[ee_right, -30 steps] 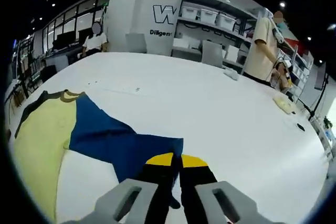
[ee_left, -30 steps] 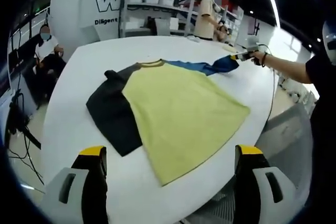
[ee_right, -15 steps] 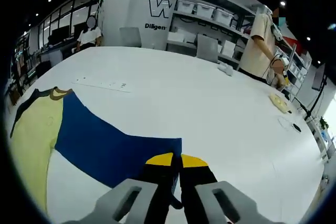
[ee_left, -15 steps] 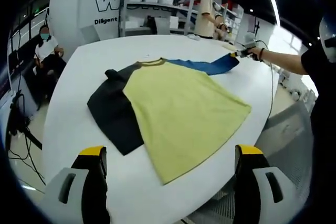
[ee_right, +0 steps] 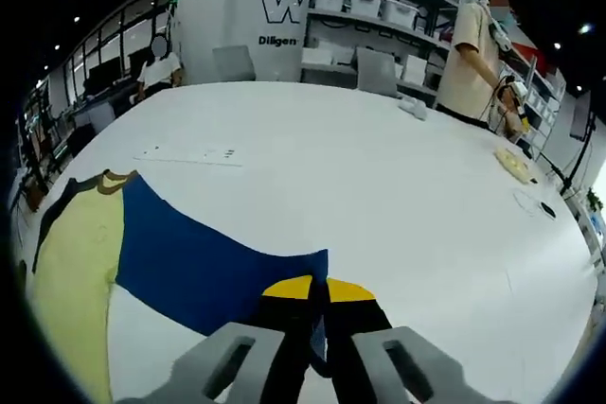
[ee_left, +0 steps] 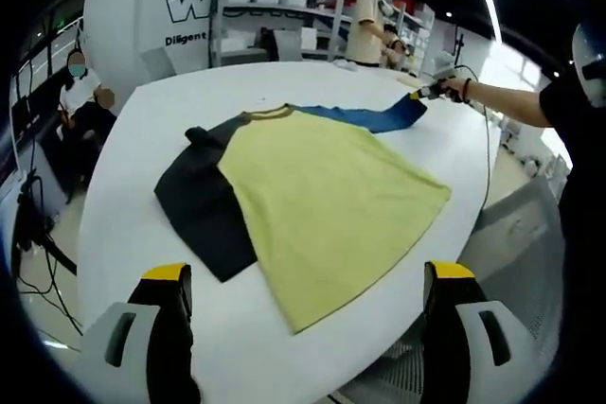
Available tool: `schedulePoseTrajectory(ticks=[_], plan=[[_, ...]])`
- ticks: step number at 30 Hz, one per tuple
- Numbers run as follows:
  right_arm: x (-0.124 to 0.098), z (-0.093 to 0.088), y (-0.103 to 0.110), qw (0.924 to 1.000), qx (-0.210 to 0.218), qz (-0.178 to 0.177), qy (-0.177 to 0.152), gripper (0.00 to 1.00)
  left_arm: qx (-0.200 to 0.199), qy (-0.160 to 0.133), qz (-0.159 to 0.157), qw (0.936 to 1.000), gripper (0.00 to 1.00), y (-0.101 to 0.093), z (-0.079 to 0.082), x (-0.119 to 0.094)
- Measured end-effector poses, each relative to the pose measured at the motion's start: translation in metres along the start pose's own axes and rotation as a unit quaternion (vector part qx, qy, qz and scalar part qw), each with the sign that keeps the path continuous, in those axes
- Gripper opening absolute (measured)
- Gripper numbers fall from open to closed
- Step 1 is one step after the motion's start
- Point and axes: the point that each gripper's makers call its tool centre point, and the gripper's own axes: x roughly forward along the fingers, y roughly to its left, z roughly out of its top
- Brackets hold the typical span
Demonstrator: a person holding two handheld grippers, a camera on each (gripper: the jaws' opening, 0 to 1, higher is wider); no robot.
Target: Fold the garment on the visible template until the final outline fits inside the template.
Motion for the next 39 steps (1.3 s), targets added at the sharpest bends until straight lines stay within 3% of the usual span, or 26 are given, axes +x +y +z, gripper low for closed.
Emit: schedulePoseTrajectory(ticks=[4, 5, 6, 19, 39], plan=[[-0.006, 0.003, 0.010, 0.9999, 0.008, 0.008, 0.003, 0.00, 0.007, 0.001, 0.000, 1.0000, 0.99, -0.001, 0.000, -0.001], [-0.009, 0.001, 0.019, 0.9987, 0.043, 0.022, 0.016, 0.00, 0.007, 0.003, 0.000, 1.0000, 0.99, -0.002, -0.001, -0.001], [-0.013, 0.005, 0.024, 0.9985, 0.046, 0.028, 0.008, 0.00, 0.007, 0.005, -0.001, 1.0000, 0.99, -0.002, -0.002, -0.001], [-0.023, 0.016, 0.068, 0.9974, 0.031, 0.064, 0.011, 0.00, 0.011, 0.003, -0.007, 0.9999, 0.99, -0.005, -0.002, -0.004], [-0.034, 0.043, 0.166, 0.9891, 0.004, 0.146, 0.020, 0.00, 0.018, 0.005, -0.013, 0.9997, 0.99, -0.009, -0.003, -0.002]])
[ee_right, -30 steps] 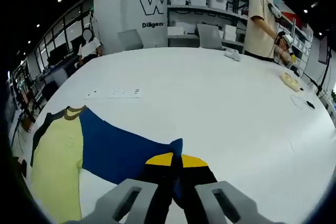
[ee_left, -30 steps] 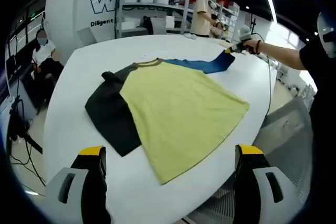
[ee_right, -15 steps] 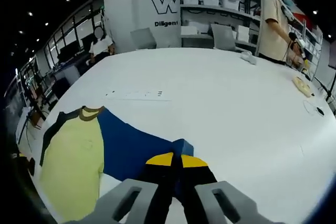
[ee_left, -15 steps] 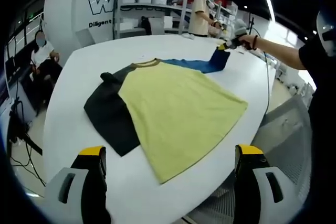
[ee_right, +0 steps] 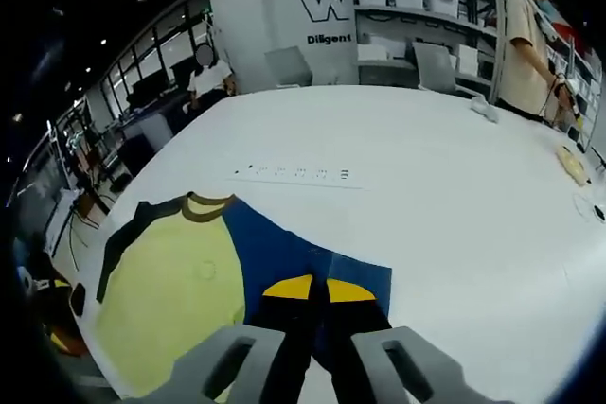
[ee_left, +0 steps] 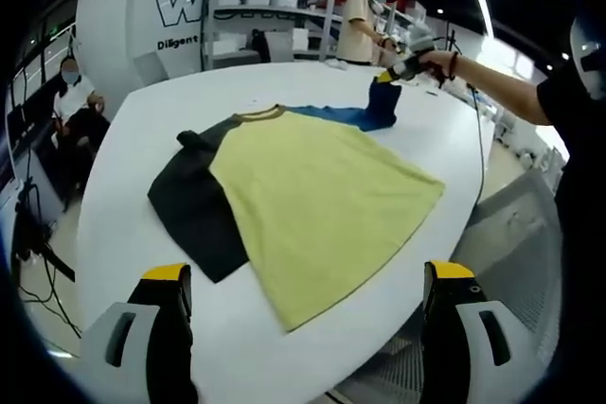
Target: Fold the garment on the visible template until the final outline fits inside the template.
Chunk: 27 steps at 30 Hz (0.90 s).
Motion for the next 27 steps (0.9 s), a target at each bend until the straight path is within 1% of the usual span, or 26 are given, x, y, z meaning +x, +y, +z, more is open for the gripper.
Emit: schedulePoseTrajectory(ticks=[4, 9, 12, 14, 15, 18, 24, 25, 27], plan=[[0.006, 0.004, 0.018, 0.9998, -0.008, 0.015, 0.006, 0.00, 0.004, -0.002, -0.001, 1.0000, 0.99, 0.000, 0.001, 0.000], [0.017, 0.018, 0.031, 0.9990, -0.033, 0.028, 0.010, 0.00, 0.004, 0.001, -0.004, 1.0000, 0.99, -0.003, -0.001, 0.002], [0.014, 0.018, 0.046, 0.9984, -0.044, 0.033, 0.011, 0.00, 0.005, 0.001, -0.006, 1.0000, 0.99, -0.004, -0.001, 0.003], [0.015, 0.021, 0.052, 0.9978, -0.054, 0.036, 0.012, 0.00, 0.005, 0.001, -0.006, 1.0000, 0.99, -0.004, 0.000, 0.003], [0.013, 0.020, 0.059, 0.9974, -0.059, 0.039, 0.012, 0.00, 0.005, 0.002, -0.006, 1.0000, 0.99, -0.004, 0.000, 0.003], [0.012, 0.021, 0.072, 0.9967, -0.063, 0.050, 0.013, 0.00, 0.007, -0.001, -0.007, 0.9999, 0.99, -0.004, 0.001, 0.004], [0.016, 0.029, 0.099, 0.9944, -0.080, 0.068, 0.011, 0.00, 0.010, -0.001, -0.012, 0.9999, 0.99, -0.006, 0.002, 0.005], [0.013, 0.026, 0.109, 0.9940, -0.082, 0.071, 0.010, 0.00, 0.010, -0.001, -0.011, 0.9999, 0.99, -0.006, 0.002, 0.005], [0.012, 0.025, 0.119, 0.9932, -0.088, 0.075, 0.010, 0.00, 0.010, 0.001, -0.001, 0.9999, 0.99, -0.002, 0.002, 0.006]])
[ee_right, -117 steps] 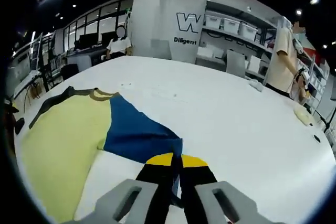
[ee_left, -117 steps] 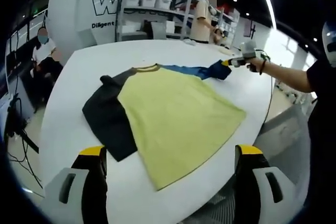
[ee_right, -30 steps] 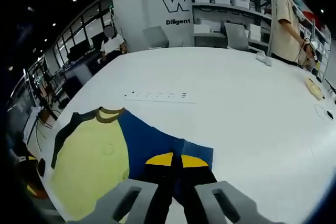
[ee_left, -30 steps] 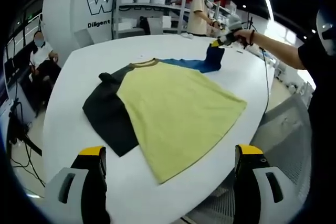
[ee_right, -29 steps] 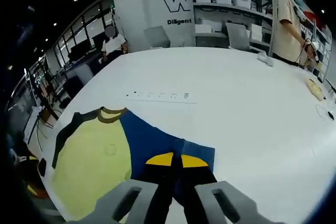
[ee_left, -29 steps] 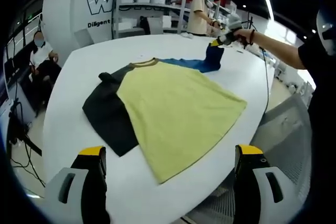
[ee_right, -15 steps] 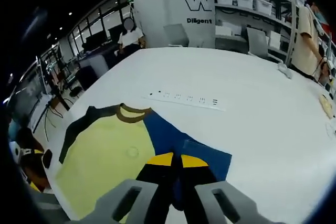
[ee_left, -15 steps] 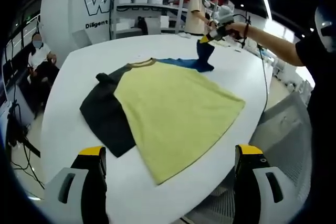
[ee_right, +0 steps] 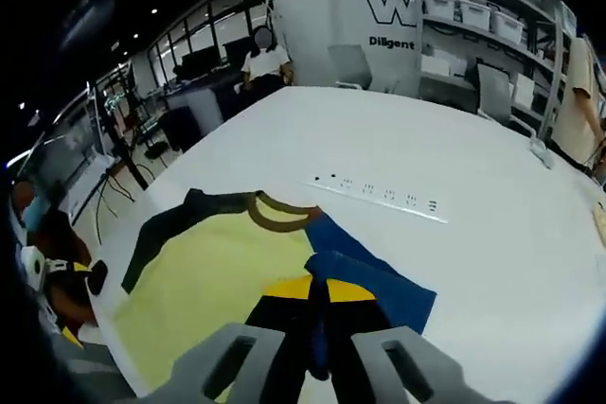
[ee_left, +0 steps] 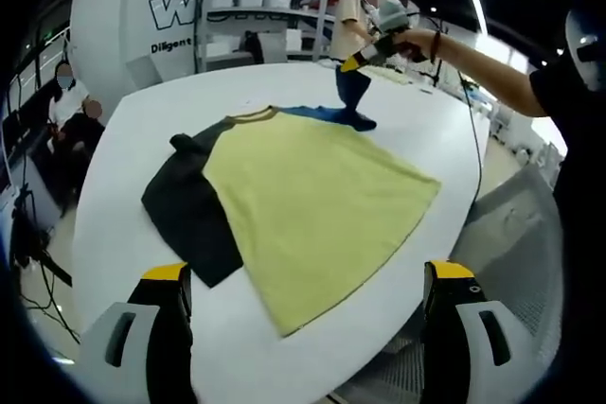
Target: Fold the garment on the visible template until the final outline fits inside the template.
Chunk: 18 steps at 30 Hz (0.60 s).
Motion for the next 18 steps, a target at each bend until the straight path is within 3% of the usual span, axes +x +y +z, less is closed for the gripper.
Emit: schedulePoseTrajectory(ticks=[9, 18], plan=[[0.011, 0.005, 0.039, 0.9992, -0.016, 0.036, 0.010, 0.00, 0.004, -0.001, -0.007, 1.0000, 0.99, -0.004, 0.002, 0.003], [0.031, 0.021, 0.061, 0.9978, -0.037, 0.053, 0.018, 0.00, 0.005, 0.003, -0.012, 0.9999, 0.99, -0.006, 0.000, 0.005]])
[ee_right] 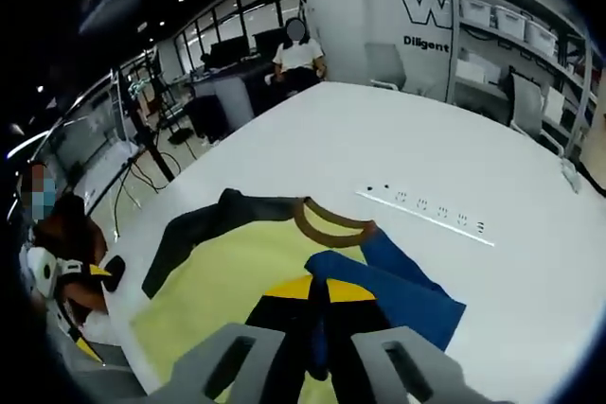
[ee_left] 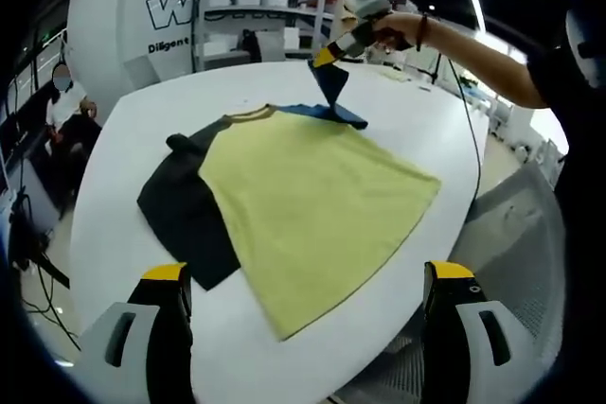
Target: Fold the garment on the visible template until the final outline fits inside the template.
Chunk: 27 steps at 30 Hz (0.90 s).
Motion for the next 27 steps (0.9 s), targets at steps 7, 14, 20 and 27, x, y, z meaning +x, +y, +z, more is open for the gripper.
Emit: schedulePoseTrajectory(ticks=[7, 14, 20, 27], plan=[[0.023, 0.011, 0.025, 0.9996, -0.013, 0.020, 0.011, 0.00, 0.004, 0.000, 0.001, 1.0000, 0.99, 0.003, 0.003, 0.001], [0.044, 0.025, 0.041, 0.9991, -0.019, 0.033, 0.019, 0.00, 0.003, 0.000, -0.001, 1.0000, 0.99, 0.003, 0.002, 0.000], [0.059, 0.026, 0.055, 0.9986, -0.035, 0.027, 0.030, 0.00, 0.001, 0.005, -0.003, 1.0000, 0.99, 0.003, -0.002, 0.000], [0.064, 0.027, 0.080, 0.9980, -0.042, 0.036, 0.030, 0.00, -0.002, 0.001, 0.002, 1.0000, 0.99, 0.005, -0.003, -0.002]])
